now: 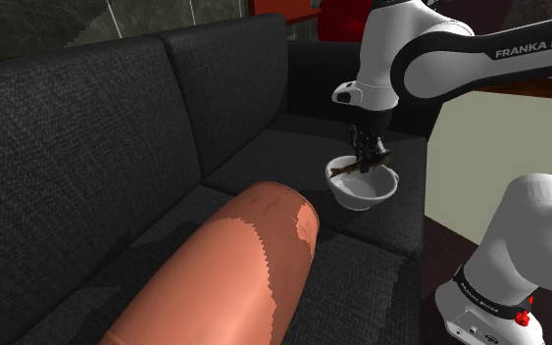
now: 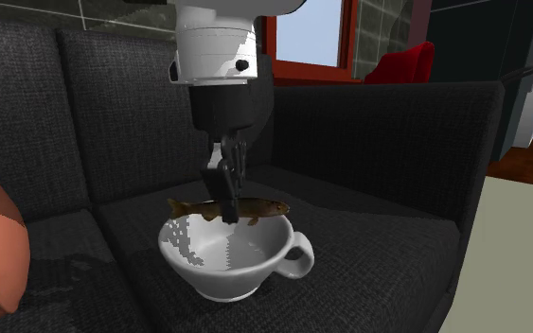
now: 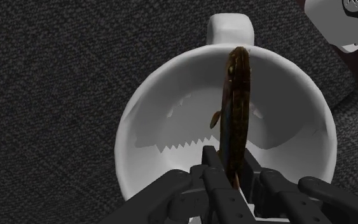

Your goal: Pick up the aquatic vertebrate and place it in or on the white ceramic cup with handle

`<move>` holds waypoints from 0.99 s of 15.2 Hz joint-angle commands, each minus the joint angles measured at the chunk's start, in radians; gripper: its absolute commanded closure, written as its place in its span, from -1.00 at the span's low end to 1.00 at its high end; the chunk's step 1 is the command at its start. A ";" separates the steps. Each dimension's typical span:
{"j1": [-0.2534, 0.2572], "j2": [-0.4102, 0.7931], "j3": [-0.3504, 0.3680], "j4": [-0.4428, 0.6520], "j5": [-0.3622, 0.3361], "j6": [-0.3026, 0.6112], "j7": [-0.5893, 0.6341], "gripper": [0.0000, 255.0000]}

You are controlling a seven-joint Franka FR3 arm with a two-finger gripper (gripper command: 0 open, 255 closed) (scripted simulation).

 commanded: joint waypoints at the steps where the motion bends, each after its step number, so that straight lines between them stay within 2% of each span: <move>1: 0.000 0.000 0.000 0.000 0.000 0.001 0.000 1.00; 3: 0.000 0.000 0.000 0.000 0.000 0.001 0.000 1.00; 4: 0.000 0.000 0.000 0.000 0.000 0.001 0.000 -1.00; 9: 0.000 0.000 0.000 0.000 0.000 0.001 0.000 -1.00; 13: 0.003 -0.002 0.006 0.125 0.006 -0.127 -0.001 -1.00; 15: 0.003 -0.002 0.006 0.125 0.006 -0.127 -0.001 -1.00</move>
